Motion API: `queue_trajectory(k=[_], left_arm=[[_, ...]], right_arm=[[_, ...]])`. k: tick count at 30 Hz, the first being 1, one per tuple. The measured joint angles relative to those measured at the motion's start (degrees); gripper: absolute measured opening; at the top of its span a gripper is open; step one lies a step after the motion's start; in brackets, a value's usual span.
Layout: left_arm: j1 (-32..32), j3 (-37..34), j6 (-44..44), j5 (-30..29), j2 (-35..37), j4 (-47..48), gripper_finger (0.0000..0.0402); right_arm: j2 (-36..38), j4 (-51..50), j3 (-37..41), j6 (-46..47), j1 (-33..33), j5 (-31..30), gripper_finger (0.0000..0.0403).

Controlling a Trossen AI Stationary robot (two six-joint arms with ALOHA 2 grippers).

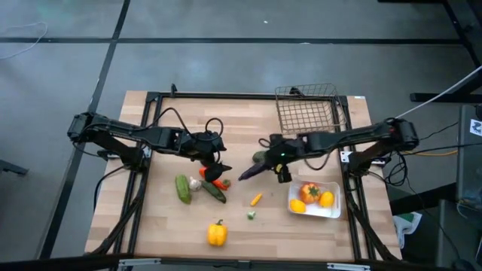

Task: Sort produce into baskets
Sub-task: Put the violet eggplant into the black wire basket

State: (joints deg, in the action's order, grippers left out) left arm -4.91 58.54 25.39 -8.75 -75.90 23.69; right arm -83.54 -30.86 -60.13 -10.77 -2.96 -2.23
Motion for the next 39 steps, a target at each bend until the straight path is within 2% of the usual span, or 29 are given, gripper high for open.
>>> queue_trajectory(k=[6, 14, 24, 39], left_arm=[[0.0, 0.0, 0.0, 0.0, 0.0, -0.3, 0.0392], [0.0, 0.0, 0.0, 0.0, 0.0, -0.3, 0.0392], [0.0, 0.0, 0.0, 0.0, 0.0, -0.3, 0.0392], [0.0, 0.0, -0.2, 0.0, 0.0, -0.3, 0.0392]], right_arm=[[7.2, -6.5, 0.0, 0.0, 1.5, -9.3, 0.0217], [13.5, -14.9, 0.0, 0.0, 10.7, -14.8, 0.0218], [16.9, -24.8, 0.0, -1.6, 27.1, -15.4, 0.0218], [16.4, -22.6, 0.0, -2.7, 48.5, -14.9, 0.0218]])
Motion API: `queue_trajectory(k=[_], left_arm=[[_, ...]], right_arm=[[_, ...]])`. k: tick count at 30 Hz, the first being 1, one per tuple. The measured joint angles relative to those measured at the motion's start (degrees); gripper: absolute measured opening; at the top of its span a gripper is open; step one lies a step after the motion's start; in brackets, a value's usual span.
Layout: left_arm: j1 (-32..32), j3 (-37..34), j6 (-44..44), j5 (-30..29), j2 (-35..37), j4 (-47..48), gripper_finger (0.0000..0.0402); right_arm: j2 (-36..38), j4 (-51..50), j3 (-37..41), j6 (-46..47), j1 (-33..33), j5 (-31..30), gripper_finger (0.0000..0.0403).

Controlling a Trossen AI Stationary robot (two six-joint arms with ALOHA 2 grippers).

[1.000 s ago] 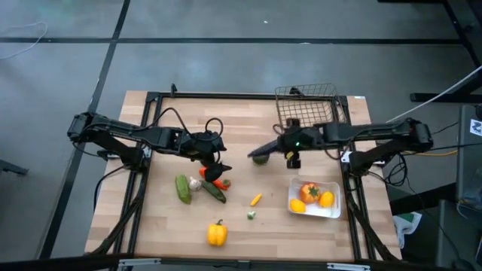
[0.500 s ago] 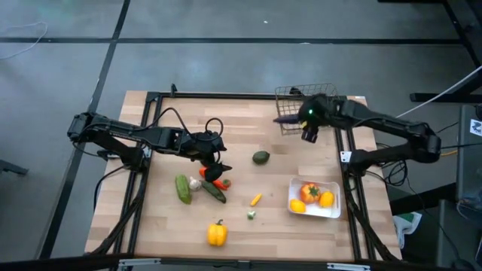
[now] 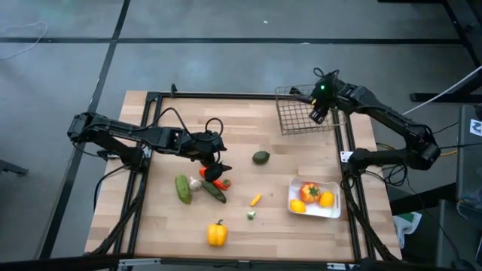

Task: Sort produce into baskets
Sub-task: Put the violet eggplant into the black wire basket

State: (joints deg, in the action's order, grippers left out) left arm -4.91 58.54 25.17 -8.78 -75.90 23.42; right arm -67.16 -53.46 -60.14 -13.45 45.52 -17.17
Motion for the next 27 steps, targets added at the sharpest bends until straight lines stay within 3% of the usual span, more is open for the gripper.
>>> queue_trajectory(k=[6, 27], left_arm=[[0.0, 0.0, -0.5, 0.0, 0.0, 0.0, 0.0392], [0.0, 0.0, -0.7, 0.0, 0.0, 0.0, 0.0392]], right_arm=[[-3.6, 0.6, 3.0, -0.4, 4.9, 6.6, 0.0218], [-14.9, 10.0, 5.5, -1.9, 6.3, 6.2, 0.0218]])
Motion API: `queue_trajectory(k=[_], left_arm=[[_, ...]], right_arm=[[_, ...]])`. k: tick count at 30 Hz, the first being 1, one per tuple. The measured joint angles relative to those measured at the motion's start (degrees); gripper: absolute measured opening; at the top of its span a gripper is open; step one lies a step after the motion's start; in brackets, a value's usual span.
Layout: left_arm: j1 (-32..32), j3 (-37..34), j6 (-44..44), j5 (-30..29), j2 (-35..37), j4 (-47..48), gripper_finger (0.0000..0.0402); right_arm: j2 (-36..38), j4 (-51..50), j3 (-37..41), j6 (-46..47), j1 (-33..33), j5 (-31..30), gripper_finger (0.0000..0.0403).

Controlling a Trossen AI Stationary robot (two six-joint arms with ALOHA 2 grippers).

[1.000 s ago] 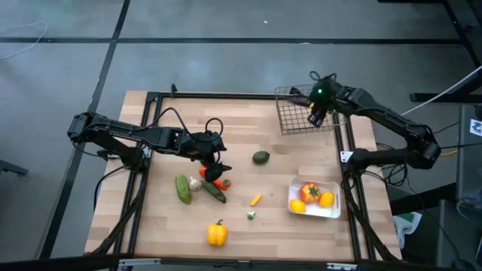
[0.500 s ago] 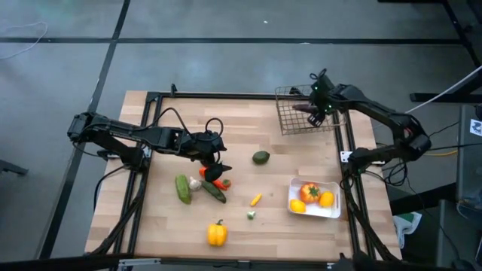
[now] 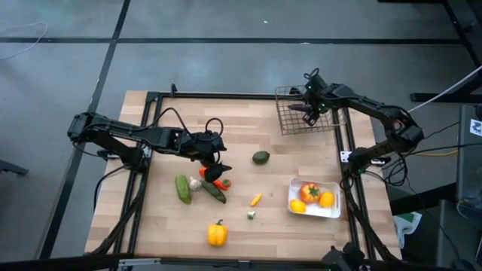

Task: Sort produce into baskets
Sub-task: Put the violet eggplant into the black wire basket, then put the top green chili pepper into the black wire basket

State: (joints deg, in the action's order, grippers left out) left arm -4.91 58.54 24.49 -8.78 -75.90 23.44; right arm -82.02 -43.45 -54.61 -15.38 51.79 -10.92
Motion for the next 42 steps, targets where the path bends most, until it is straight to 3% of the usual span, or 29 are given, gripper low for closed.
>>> queue_trajectory(k=[11, 21, 26, 36, 42], left_arm=[[0.0, 0.0, 0.0, 0.0, 0.0, 0.4, 0.0392], [0.6, 0.0, 0.0, 0.0, 0.0, 3.1, 0.0392], [2.8, 0.0, 0.5, 0.0, 0.0, 6.6, 0.0392], [7.8, 0.0, 4.6, 0.0, 0.0, 23.5, 0.0392], [8.4, 0.0, 4.5, -0.1, 0.0, 25.2, 0.0392]], right_arm=[[-0.6, 0.0, 0.0, 0.0, 0.0, 0.0, 0.0228], [-0.6, 0.0, 0.0, 0.0, 0.0, -0.1, 0.0353], [-0.6, 0.0, 0.0, 0.0, 0.0, -0.1, 0.0394], [-0.6, -0.1, 0.0, 0.0, 0.0, -0.1, 0.0391], [-0.6, 0.0, 0.0, 0.0, 0.0, -0.1, 0.0392]])
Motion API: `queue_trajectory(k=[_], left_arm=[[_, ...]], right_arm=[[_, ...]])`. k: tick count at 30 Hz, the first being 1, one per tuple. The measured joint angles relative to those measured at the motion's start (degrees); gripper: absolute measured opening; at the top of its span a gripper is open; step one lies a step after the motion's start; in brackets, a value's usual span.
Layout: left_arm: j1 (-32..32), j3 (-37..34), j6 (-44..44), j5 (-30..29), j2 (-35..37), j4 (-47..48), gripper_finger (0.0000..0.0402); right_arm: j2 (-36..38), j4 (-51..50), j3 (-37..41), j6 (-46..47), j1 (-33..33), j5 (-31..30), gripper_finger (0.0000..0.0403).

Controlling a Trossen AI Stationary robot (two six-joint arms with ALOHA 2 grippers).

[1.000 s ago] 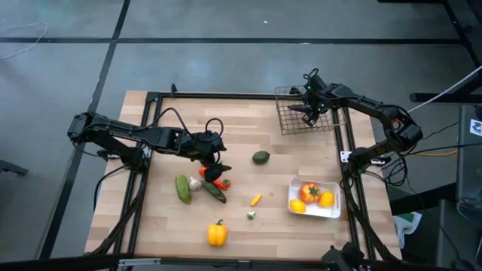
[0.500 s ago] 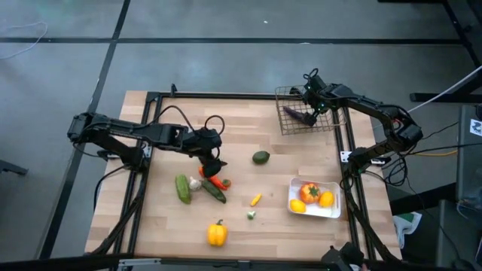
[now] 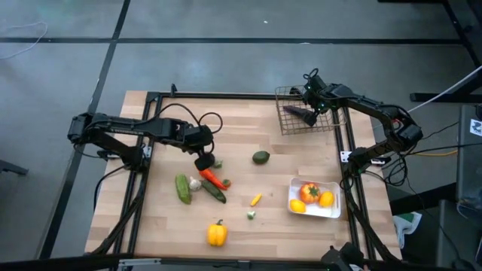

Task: Sort produce into baskets
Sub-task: Put the top green chili pepper into the black wire basket

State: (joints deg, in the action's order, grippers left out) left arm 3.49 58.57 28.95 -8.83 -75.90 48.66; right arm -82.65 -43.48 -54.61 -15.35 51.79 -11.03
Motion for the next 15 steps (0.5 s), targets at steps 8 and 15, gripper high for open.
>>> queue_trajectory(k=[8, 15], left_arm=[[0.0, 0.0, 2.6, 0.0, 0.0, -3.2, 0.0392], [-0.9, 0.1, 4.2, 0.0, -0.5, -6.8, 0.0392]], right_arm=[[0.0, 0.1, 0.0, 0.0, 0.0, 0.0, 0.0392], [0.0, 0.1, 0.0, 0.0, 0.0, 0.1, 0.0392]])
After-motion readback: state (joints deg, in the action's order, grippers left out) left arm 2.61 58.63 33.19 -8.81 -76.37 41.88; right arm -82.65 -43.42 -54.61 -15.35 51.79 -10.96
